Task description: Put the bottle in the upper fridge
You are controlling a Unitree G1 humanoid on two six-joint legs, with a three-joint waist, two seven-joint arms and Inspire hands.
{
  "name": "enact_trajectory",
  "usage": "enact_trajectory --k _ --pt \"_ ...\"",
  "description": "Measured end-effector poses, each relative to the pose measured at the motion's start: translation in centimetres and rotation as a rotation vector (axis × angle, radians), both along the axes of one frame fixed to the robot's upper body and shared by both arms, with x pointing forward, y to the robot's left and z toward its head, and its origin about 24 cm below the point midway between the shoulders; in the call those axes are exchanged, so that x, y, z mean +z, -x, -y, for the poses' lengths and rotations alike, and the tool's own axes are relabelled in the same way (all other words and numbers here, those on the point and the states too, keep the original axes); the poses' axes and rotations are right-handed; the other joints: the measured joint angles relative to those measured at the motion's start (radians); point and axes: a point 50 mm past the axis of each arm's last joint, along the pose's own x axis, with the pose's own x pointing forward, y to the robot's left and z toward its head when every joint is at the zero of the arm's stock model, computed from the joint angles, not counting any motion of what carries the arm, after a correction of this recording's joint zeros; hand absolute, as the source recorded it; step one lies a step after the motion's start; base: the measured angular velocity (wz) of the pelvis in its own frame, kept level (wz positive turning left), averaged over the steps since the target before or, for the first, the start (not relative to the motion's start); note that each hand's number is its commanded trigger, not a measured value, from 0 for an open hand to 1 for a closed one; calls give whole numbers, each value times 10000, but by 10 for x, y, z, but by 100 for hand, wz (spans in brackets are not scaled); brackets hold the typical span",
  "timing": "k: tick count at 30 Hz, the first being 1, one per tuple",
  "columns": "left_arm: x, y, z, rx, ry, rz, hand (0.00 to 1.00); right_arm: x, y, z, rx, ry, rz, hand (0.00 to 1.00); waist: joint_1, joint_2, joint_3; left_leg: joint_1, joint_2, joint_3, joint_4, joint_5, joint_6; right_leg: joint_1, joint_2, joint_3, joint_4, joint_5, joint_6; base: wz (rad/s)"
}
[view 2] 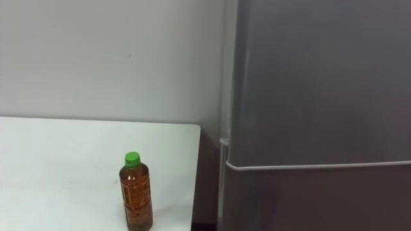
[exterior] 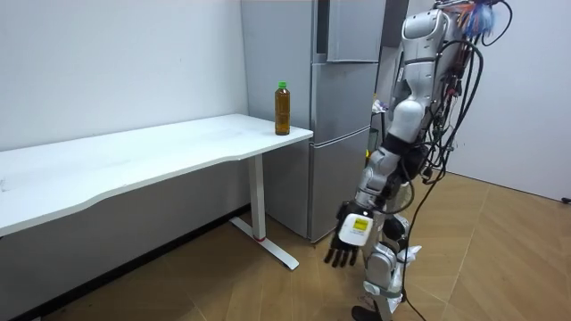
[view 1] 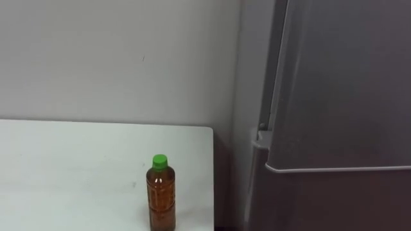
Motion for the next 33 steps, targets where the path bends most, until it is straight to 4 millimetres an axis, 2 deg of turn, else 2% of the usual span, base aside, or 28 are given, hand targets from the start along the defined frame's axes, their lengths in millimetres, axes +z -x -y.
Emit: enact_trajectory --k 6,7,9,14,15,18,23,29,33 --pt "24 -42 -33 2138 -1112 2322 0 2 2 12 -377 291 61 0 4 315 69 -21 12 68 -4 -2 9 -101 3 108 28 -7 6 -4" --pt "29 -50 -38 2388 -1277 2739 0 3 3 15 -445 360 66 0 -8 422 68 -24 1 74 -16 -5 13 -100 9 124 33 -4 10 -7" --pt "40 -64 -47 2903 -1563 3501 0 3 2 16 -479 439 117 0 -6 493 70 -13 -7 71 -13 -3 10 -97 20 129 46 -2 8 0" --pt "67 -92 -66 3745 -2211 4936 0 5 0 21 -300 678 191 0 12 561 39 -12 -7 66 -6 -2 9 -164 34 180 34 -10 2 -3" --pt "78 -99 -72 3960 -2500 5377 0 5 2 22 -377 677 219 0 39 562 4 -27 -3 64 -17 -4 8 -227 31 227 39 -9 1 -9" --pt "102 -114 -85 4217 -3195 6383 0 5 6 23 -404 746 150 0 209 474 -2 -46 -9 67 -32 -6 8 -238 57 289 60 -6 3 -8" --pt "125 -128 -88 3846 -3993 7005 0 5 7 22 -497 758 187 0 239 457 -3 -20 -23 0 -31 -27 39 -247 28 239 152 -4 14 0" --pt "174 -149 -89 3548 -4884 8780 0 5 6 20 -555 742 350 0 238 483 -5 -19 -33 -183 -10 -32 42 -214 23 239 185 -11 9 2" --pt "212 -159 -83 2458 -6139 10075 0 4 7 18 -369 717 314 0 210 430 6 -71 -44 -195 10 -32 38 -233 38 269 176 -21 -4 1"
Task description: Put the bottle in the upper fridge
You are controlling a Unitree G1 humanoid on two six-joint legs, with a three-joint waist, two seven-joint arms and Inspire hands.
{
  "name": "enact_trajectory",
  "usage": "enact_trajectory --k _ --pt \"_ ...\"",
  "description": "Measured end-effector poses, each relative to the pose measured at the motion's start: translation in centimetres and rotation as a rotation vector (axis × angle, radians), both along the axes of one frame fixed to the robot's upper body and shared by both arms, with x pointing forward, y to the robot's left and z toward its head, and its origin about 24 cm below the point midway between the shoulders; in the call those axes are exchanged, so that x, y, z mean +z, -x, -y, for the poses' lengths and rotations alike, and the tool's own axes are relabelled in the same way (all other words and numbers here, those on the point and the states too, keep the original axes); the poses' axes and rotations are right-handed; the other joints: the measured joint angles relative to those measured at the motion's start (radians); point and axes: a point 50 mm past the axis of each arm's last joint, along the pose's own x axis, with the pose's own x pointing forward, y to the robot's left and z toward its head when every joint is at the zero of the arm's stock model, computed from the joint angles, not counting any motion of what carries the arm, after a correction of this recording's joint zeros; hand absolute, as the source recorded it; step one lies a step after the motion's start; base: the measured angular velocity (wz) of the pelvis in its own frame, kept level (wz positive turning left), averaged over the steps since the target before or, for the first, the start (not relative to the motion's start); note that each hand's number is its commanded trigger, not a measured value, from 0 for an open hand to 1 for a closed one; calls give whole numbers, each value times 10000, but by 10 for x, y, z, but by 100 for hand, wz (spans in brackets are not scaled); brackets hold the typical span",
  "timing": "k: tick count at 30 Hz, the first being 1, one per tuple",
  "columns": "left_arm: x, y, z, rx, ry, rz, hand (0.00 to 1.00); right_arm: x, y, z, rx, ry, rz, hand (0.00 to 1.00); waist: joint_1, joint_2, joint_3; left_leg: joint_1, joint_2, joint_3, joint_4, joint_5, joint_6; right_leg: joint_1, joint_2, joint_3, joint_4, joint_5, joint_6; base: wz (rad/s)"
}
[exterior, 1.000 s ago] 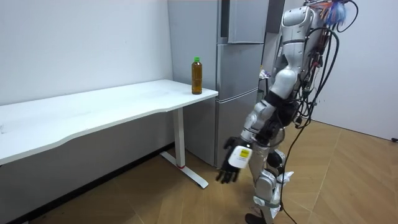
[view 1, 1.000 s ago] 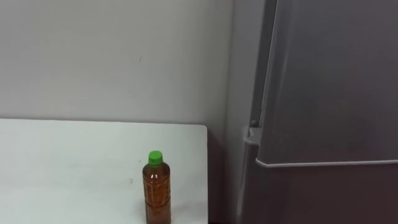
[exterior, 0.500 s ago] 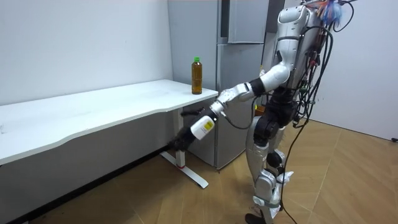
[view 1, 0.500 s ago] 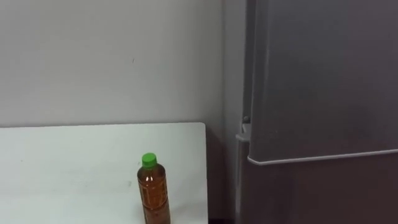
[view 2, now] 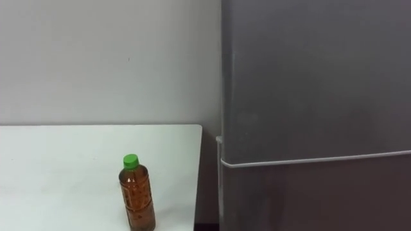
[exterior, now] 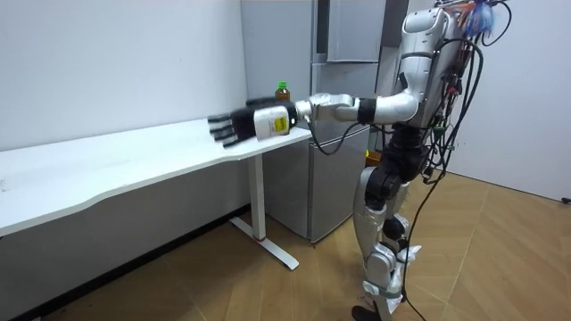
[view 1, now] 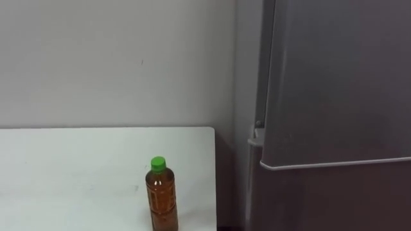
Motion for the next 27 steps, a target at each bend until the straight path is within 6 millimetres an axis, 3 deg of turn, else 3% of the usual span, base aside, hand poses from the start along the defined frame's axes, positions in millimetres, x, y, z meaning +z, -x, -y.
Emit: enact_trajectory --k 4,11,13,27 --pt "45 -7 14 -647 -1957 1096 0 0 -3 -1 56 -14 31 0 -173 -45 15 -4 -9 -49 14 2 4 44 -22 -72 -22 2 3 5" --pt "82 -28 38 -2321 -3370 2504 0 0 -9 -4 362 -67 98 0 -390 -136 58 3 5 -47 11 5 0 22 -7 -57 -9 -10 -1 0" --pt "94 -35 54 -3145 -3569 3106 0 -1 -11 -8 338 -186 123 0 -538 -206 81 -1 6 -60 26 5 0 38 -5 -56 -32 -11 1 0" --pt "113 -76 136 -8746 -3666 4438 0 -1 -23 -13 463 -453 266 0 -1490 -64 65 -166 -12 12 150 5 3 8 -9 -47 -248 16 35 1"
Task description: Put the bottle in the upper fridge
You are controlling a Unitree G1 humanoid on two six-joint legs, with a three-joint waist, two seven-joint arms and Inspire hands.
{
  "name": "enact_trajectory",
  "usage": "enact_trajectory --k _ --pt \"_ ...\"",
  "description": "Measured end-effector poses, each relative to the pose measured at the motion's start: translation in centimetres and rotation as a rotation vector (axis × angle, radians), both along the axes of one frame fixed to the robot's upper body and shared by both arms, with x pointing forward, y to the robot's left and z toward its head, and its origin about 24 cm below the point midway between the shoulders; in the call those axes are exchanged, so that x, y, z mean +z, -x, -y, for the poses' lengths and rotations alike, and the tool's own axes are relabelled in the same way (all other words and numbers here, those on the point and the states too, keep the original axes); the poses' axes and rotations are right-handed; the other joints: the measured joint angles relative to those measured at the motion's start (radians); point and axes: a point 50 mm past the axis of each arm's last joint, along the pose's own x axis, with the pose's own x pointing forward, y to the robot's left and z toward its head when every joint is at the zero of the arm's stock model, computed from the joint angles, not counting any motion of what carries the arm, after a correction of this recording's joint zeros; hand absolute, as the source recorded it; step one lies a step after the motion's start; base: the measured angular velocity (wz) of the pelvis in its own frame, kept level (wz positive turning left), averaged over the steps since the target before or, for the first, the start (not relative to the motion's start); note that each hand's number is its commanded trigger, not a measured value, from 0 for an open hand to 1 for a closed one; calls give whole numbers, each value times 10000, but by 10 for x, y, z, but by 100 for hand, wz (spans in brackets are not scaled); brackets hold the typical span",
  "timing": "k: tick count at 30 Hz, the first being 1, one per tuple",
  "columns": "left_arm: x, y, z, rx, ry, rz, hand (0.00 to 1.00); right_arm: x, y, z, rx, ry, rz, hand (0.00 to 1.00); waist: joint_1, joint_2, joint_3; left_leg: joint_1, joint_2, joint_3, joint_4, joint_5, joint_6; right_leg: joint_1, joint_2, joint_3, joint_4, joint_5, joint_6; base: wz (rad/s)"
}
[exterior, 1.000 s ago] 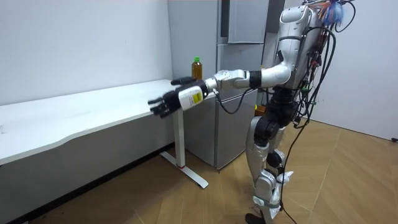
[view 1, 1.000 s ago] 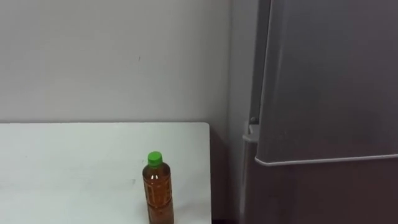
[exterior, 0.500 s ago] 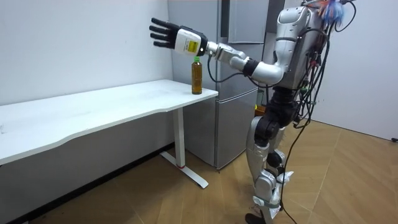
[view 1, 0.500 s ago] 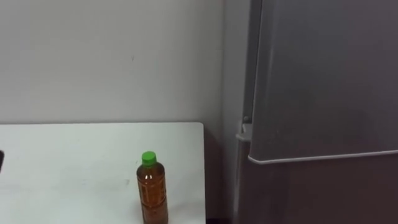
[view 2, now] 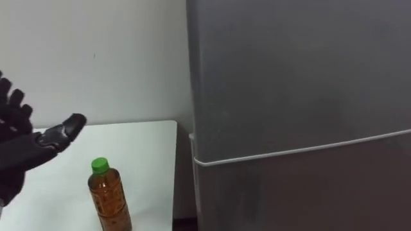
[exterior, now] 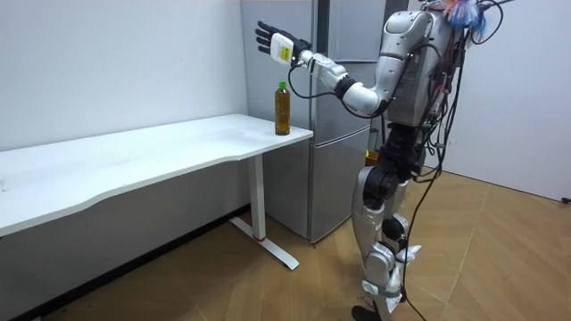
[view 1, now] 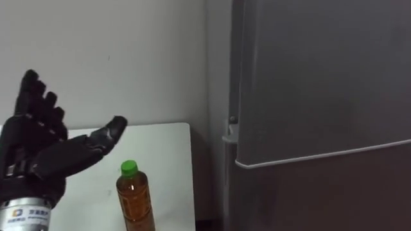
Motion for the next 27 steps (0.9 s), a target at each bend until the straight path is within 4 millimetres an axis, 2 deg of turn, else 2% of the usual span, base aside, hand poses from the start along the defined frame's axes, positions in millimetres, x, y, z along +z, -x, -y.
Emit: enact_trajectory --k 6,8,13,19,27 --pt "21 -4 27 -1788 148 947 0 0 -2 -1 138 -190 -48 0 -244 12 -44 -19 6 44 20 3 -4 -3 -8 22 -42 0 -2 0" --pt "23 -5 35 -2362 30 1070 0 0 -2 -1 156 -255 -59 0 -261 20 -90 -14 18 57 28 3 -4 5 -6 32 -42 0 -3 0" --pt "23 -5 58 -4068 70 1087 0 1 -5 0 461 -252 -152 0 -270 -49 -49 18 17 224 103 3 -4 -24 -8 199 -19 5 -9 -6" --pt "19 -4 74 -5102 -78 852 0 1 -8 -1 538 -258 -182 0 -410 -41 -54 -10 32 296 127 3 -4 -165 -8 266 -36 15 -25 -4" --pt "16 -2 89 -6284 93 673 0 1 -11 -3 830 -95 -249 0 -418 -30 -51 -19 42 300 127 4 -5 -114 13 264 27 32 -44 0"
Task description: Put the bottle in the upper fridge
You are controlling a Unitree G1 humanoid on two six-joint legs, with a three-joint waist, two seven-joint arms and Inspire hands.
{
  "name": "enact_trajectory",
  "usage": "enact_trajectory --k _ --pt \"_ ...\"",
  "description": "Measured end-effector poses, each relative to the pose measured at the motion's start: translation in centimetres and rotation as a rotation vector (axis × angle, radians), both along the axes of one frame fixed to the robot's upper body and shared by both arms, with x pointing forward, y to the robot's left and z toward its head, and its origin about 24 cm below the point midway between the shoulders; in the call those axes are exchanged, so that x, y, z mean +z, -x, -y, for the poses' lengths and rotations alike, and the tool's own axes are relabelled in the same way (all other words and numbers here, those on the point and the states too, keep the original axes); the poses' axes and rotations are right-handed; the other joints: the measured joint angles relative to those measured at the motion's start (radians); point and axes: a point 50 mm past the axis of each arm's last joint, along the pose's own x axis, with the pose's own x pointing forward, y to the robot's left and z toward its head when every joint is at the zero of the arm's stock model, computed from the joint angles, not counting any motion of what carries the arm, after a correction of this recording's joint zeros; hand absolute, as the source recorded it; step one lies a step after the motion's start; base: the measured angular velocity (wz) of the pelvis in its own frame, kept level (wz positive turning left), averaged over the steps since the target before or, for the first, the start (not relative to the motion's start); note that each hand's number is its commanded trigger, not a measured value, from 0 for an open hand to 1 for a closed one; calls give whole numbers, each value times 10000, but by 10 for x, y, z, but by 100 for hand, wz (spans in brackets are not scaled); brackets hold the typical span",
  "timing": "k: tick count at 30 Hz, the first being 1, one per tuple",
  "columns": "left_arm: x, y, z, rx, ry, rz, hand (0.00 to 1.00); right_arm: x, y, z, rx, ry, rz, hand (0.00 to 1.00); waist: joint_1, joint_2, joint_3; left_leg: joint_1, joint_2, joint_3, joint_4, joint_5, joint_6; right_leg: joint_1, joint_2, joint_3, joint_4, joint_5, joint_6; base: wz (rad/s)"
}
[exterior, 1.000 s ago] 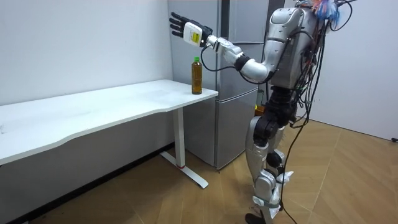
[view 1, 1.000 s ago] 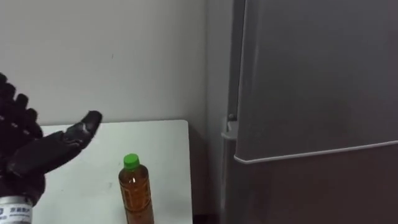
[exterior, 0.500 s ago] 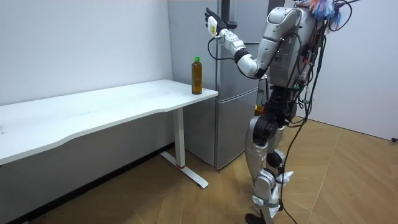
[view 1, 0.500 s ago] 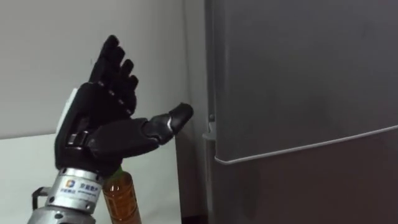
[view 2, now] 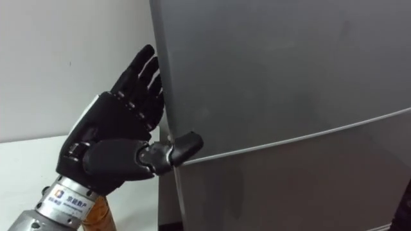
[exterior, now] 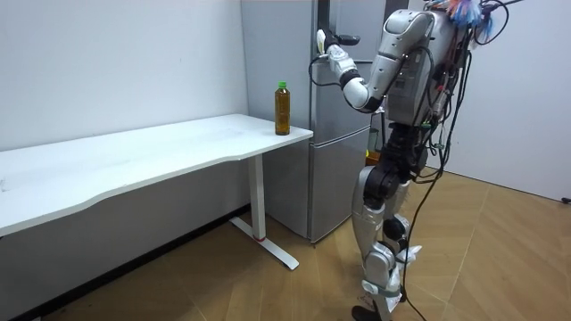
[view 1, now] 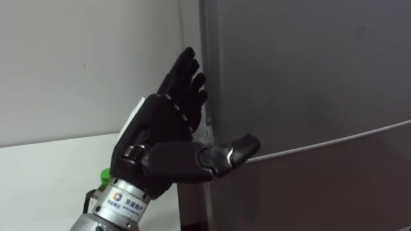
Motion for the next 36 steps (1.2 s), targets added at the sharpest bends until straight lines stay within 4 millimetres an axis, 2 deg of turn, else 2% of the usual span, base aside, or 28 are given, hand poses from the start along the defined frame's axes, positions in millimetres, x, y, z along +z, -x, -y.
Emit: enact_trajectory --k 5,6,7,8,12,15,16,17,18,19,20,21,27,30,32,36 --pt "-1 2 6 -563 -54 20 0 0 -1 0 58 -65 46 0 -13 46 4 -110 -4 4 13 0 0 -49 -17 -18 2 10 10 0" --pt "-2 2 6 -590 -88 35 0 0 -2 -1 90 -68 65 0 -10 126 -7 -109 -2 4 12 0 0 -45 -12 -17 -3 20 14 0" --pt "-2 1 6 -617 -116 16 0 0 -3 0 142 -53 69 0 -12 95 34 -104 -1 3 11 0 0 -39 -6 -14 -6 28 19 0" --pt "-3 1 7 -639 -149 9 0 1 -3 0 216 -37 75 0 -14 127 31 -103 -1 4 12 0 0 -32 -6 -14 -8 32 21 0" --pt "-4 1 9 -679 -389 105 0 2 -7 2 486 95 197 0 -9 258 110 -126 -4 4 12 1 2 -10 -14 -31 -79 82 60 0" --pt "-5 1 10 -741 -351 77 0 2 -7 2 492 105 207 0 -13 280 127 -118 -6 19 11 1 4 -2 -28 -35 -91 88 73 0" --pt "-5 1 10 -773 -364 98 7 2 -7 2 492 110 220 0 -13 277 129 -118 -6 26 11 2 4 -1 -30 -35 -95 91 76 0" --pt "-5 1 10 -783 -363 103 50 2 -7 2 493 113 227 0 -13 277 129 -118 -6 28 11 1 4 -1 -31 -35 -96 92 78 0" --pt "-5 1 10 -795 -362 108 64 2 -8 2 496 122 251 0 -13 277 129 -118 -7 32 11 1 4 -1 -33 -35 -96 93 80 0" --pt "-5 1 10 -803 -363 111 66 2 -8 2 499 140 286 0 -12 278 129 -118 -7 33 10 2 4 -1 -33 -35 -97 93 80 0" --pt "-5 1 10 -803 -363 110 76 2 -8 2 500 142 285 0 -11 278 129 -117 -7 33 10 1 4 -1 -33 -35 -98 93 80 0" --pt "-5 1 10 -795 -364 108 81 2 -8 2 497 145 279 0 -8 279 130 -114 -7 33 10 1 4 -1 -33 -35 -99 93 80 0" --pt "-9 -3 7 -591 -153 -86 89 2 -8 2 495 150 267 0 -10 291 124 -117 -7 31 10 2 4 -6 -34 -48 -108 93 81 0" --pt "-11 0 13 -990 -81 -80 85 2 -8 3 495 158 257 0 11 294 124 -115 -7 32 8 2 4 -7 -32 -48 -110 93 81 0" --pt "-12 -2 13 -818 -153 -89 76 2 -9 3 538 169 239 0 -13 303 126 -122 -5 32 8 2 4 -29 -27 -38 -103 94 80 0" --pt "-12 -2 12 -738 -193 -42 76 2 -9 4 585 186 218 0 -12 324 121 -121 -4 32 9 2 4 -29 -18 -37 -106 93 78 0"
